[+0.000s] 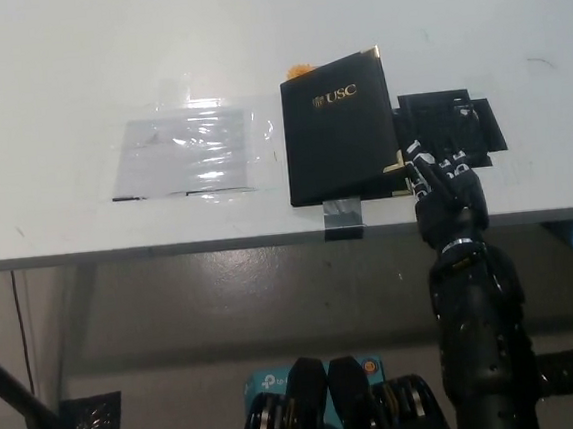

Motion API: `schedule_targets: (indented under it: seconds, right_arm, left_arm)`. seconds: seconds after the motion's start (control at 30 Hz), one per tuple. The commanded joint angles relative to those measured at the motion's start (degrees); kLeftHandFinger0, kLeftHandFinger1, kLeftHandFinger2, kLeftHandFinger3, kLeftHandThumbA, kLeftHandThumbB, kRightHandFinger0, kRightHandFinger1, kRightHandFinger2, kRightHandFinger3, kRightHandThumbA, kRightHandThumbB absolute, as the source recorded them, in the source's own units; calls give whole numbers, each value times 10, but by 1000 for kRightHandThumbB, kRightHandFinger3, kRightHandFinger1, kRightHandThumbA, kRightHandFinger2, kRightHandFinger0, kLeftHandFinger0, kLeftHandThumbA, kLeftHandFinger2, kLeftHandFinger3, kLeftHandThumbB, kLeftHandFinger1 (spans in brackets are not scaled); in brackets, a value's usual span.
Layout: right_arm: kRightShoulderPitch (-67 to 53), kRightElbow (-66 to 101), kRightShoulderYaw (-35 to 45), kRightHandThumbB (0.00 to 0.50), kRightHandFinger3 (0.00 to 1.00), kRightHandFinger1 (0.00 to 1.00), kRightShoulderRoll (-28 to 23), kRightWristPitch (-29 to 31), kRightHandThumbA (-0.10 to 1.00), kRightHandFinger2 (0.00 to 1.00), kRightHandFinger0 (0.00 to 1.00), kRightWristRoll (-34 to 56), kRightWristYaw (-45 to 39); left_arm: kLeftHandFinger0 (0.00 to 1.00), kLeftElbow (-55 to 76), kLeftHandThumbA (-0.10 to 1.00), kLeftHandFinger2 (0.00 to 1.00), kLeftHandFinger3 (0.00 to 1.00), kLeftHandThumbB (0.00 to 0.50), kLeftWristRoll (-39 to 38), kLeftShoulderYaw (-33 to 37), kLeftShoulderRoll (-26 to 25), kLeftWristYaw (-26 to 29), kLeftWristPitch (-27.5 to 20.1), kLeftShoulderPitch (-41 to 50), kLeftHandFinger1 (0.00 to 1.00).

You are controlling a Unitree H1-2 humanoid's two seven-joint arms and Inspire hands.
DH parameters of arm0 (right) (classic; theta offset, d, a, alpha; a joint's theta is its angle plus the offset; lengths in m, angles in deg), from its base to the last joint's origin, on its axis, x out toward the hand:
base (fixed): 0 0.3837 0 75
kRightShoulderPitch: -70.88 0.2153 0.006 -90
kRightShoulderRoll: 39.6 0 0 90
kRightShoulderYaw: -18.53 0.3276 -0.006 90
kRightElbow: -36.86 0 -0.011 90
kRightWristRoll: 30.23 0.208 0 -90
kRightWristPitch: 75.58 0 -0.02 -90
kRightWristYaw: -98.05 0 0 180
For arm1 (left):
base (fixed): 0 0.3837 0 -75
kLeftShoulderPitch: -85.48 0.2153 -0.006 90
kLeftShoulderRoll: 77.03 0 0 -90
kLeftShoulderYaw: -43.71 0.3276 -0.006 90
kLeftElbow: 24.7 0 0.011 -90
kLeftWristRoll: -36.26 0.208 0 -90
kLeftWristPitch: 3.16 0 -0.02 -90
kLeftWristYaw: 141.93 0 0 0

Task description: The robot uses its right hand to push the cover of the diary kept in the middle of the desk towards the left to open it

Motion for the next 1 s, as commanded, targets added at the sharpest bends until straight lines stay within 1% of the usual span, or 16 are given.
schedule_targets:
  seconds: [0.0, 0.07, 0.1, 0.2, 0.23, 0.33, 0.37, 0.43, 0.5, 0.53, 0.6, 0.67, 0.73, 0.77, 0.9, 0.97]
  right_arm:
    - [29, -6, -24, 226, 1000, 984, 1, 22, 1000, 951, 952, 8, -30]
    - [33, -14, -28, 217, 1000, 964, -1, 24, 1000, 931, 934, 8, -27]
    - [33, -14, -30, 221, 1000, 953, -1, 23, 1000, 916, 928, 7, -25]
    - [34, -20, -38, 206, 1000, 954, -1, 25, 1000, 911, 938, 9, -29]
    - [37, -24, -43, 200, 999, 945, 0, 23, 1000, 903, 913, 10, -34]
    - [33, -17, -52, 197, 1000, 939, 5, 20, 1000, 907, 908, 7, -30]
    - [34, -18, -62, 184, 1000, 934, 8, 21, 1000, 902, 910, -1, -29]
    - [38, -24, -73, 184, 992, 921, 9, 20, 1000, 890, 903, -8, -24]
    - [40, -28, -84, 171, 1000, 931, 9, 20, 1000, 906, 904, -11, -25]
    - [41, -29, -87, 177, 1000, 928, 11, 20, 1000, 907, 902, -11, -23]
    - [42, -31, -96, 166, 1000, 925, 16, 20, 1000, 902, 901, -11, -26]
    - [41, -31, -105, 164, 991, 912, 18, 20, 1000, 890, 886, -15, -25]
    - [42, -35, -109, 174, 993, 907, 20, 22, 1000, 892, 876, -15, -25]
    - [40, -36, -112, 172, 984, 896, 22, 23, 1000, 886, 856, -14, -23]
    - [32, -45, -118, 166, 989, 904, 32, 27, 1000, 898, 866, -13, -27]
    - [29, -47, -122, 172, 961, 893, 38, 27, 1000, 873, 854, -16, -22]
  left_arm:
    - [414, 13, 596, 312, 327, 500, -3, 1, -7, -2, -15, 3, 489]
    - [411, 10, 609, 315, 325, 500, 1, 3, -8, -2, -20, 2, 488]
    - [410, 10, 601, 314, 325, 500, 0, 2, -7, -1, -18, 2, 487]
    - [427, 10, 599, 309, 322, 500, -3, 2, -7, -2, -16, 2, 493]
    - [433, 14, 605, 301, 320, 500, -2, 2, -6, 1, -12, 3, 504]
    - [423, 17, 601, 285, 326, 500, -3, 4, -4, -3, -12, 9, 488]
    - [420, 16, 606, 275, 323, 500, -1, 5, -5, -3, -11, 10, 481]
    - [416, 19, 592, 263, 313, 500, -4, 4, -3, -2, -10, 13, 471]
    - [436, 14, 607, 275, 315, 500, -3, 5, -5, -4, -13, 13, 486]
    - [433, 13, 614, 285, 319, 500, 0, 7, -6, -4, -15, 13, 487]
    - [423, 18, 606, 295, 318, 500, 1, 6, -7, -2, -14, 15, 483]
    - [432, 16, 613, 302, 326, 500, 0, 7, -7, -3, -16, 15, 493]
    - [430, 16, 612, 300, 325, 500, 2, 8, -9, -4, -18, 13, 490]
    - [424, 17, 607, 296, 324, 500, 1, 8, -8, -3, -18, 12, 483]
    - [433, 20, 607, 291, 325, 500, 0, 10, -7, -1, -10, 11, 483]
    - [442, 21, 619, 297, 334, 500, 3, 13, -9, -3, -13, 15, 497]
